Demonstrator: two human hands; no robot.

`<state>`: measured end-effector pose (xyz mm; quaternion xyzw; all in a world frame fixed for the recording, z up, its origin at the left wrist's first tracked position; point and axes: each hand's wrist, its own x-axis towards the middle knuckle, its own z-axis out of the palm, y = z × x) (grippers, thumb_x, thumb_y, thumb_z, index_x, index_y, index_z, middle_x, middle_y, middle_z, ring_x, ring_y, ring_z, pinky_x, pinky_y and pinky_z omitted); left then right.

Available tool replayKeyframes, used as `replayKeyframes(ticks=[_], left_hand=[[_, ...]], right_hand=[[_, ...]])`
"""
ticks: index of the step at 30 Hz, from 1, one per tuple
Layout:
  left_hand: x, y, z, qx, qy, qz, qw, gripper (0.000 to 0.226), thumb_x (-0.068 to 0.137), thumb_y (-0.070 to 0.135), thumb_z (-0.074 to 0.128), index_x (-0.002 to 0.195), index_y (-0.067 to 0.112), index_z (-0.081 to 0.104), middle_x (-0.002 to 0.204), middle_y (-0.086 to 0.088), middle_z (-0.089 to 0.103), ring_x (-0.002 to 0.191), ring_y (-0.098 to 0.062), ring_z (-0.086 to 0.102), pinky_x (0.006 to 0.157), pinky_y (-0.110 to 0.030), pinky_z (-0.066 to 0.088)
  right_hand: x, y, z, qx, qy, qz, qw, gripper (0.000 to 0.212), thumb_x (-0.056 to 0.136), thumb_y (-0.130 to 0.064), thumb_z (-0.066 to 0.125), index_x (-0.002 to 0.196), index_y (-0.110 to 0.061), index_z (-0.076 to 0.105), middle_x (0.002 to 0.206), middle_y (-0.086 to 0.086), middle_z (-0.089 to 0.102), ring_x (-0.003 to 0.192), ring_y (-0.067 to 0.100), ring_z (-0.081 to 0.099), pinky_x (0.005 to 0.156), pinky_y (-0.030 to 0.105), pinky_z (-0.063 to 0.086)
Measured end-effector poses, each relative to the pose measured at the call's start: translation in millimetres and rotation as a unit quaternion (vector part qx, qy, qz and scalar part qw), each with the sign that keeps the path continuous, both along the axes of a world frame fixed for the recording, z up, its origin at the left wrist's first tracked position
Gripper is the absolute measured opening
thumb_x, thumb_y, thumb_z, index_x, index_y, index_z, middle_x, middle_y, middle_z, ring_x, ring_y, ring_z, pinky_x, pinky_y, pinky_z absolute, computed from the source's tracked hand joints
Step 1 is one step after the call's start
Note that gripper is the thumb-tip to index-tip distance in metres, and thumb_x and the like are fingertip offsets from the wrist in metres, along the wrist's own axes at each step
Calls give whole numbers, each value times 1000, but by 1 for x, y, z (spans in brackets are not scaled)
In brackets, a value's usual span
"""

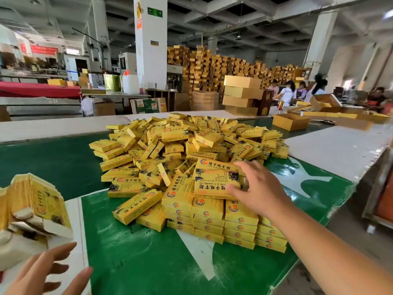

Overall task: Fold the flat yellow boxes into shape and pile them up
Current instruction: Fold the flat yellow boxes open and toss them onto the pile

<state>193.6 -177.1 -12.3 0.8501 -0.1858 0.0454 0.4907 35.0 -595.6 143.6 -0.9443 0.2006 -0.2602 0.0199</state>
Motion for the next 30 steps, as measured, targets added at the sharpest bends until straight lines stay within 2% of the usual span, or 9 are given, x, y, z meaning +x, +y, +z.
replayKeyframes(ticks=[3, 6, 9, 13, 17, 20, 24, 27, 30], left_hand=[[-9, -4, 16, -8, -18, -16, 1000, 59, 56, 46, 73, 110, 59, 52, 108, 30, 54, 87, 2, 56, 68, -5, 46], [-17, -10, 26, -20, -78, -23, 997, 59, 55, 40, 74, 104, 62, 52, 105, 26, 55, 85, 2, 55, 67, -7, 46], [-22, -13, 34, -31, -112, -21, 993, 58, 53, 40, 75, 100, 64, 52, 99, 20, 57, 86, 3, 56, 64, -6, 46], [-29, -15, 41, -15, -126, -19, 992, 59, 54, 41, 75, 102, 64, 51, 98, 22, 56, 87, 5, 56, 66, -5, 46], [-35, -17, 46, -14, -145, -11, 989, 55, 55, 43, 75, 100, 64, 51, 99, 27, 55, 89, 4, 56, 69, -5, 46], [-42, -19, 51, 6, -167, -1, 986, 49, 56, 40, 77, 98, 55, 56, 96, 16, 59, 83, -2, 59, 69, -11, 48], [-52, -21, 65, 21, -160, 20, 987, 43, 59, 39, 78, 99, 33, 64, 92, 13, 61, 77, -4, 60, 66, -7, 48], [-55, -21, 71, 16, -121, 63, 990, 33, 68, 31, 82, 97, 28, 66, 90, 11, 61, 78, -8, 61, 58, -15, 49], [-54, -19, 70, 4, -106, 104, 989, 27, 73, 27, 81, 97, 27, 67, 89, 12, 61, 78, -7, 61, 60, -18, 47]], right_hand=[[-1, 12, -3, -36, 29, 101, 994, 74, 83, -69, 48, 146, -30, 40, 142, -3, 43, 130, 16, 41, 103, 33, 38], [1, 18, -4, -47, 69, 117, 990, 66, 87, -63, 53, 144, -31, 44, 147, -5, 40, 136, 16, 33, 112, 38, 30], [0, 21, -1, -49, 58, 135, 988, 60, 87, -60, 53, 138, -29, 52, 135, -7, 49, 126, 15, 40, 108, 38, 36], [2, 29, -5, -52, 79, 143, 985, 62, 85, -66, 43, 134, -31, 55, 121, -9, 56, 114, 13, 45, 100, 37, 40], [1, 35, -10, -54, 79, 134, 986, 59, 88, -65, 45, 136, -30, 55, 124, -9, 56, 116, 11, 45, 101, 33, 39], [-1, 44, -4, -54, 41, 146, 987, 57, 90, -58, 51, 136, -26, 55, 124, -8, 55, 117, 11, 46, 101, 35, 42], [7, 87, 7, -22, -55, 226, 972, 51, 89, -52, 51, 123, -17, 65, 110, -6, 63, 105, 10, 55, 90, 25, 47], [28, 138, -4, 55, -32, 309, 949, 47, 88, -54, 51, 118, -22, 66, 106, -12, 63, 100, 2, 54, 86, 16, 45], [63, 186, -29, 96, 27, 356, 929, 51, 89, -55, 52, 130, -26, 57, 121, -12, 60, 110, 2, 51, 96, 18, 43]])
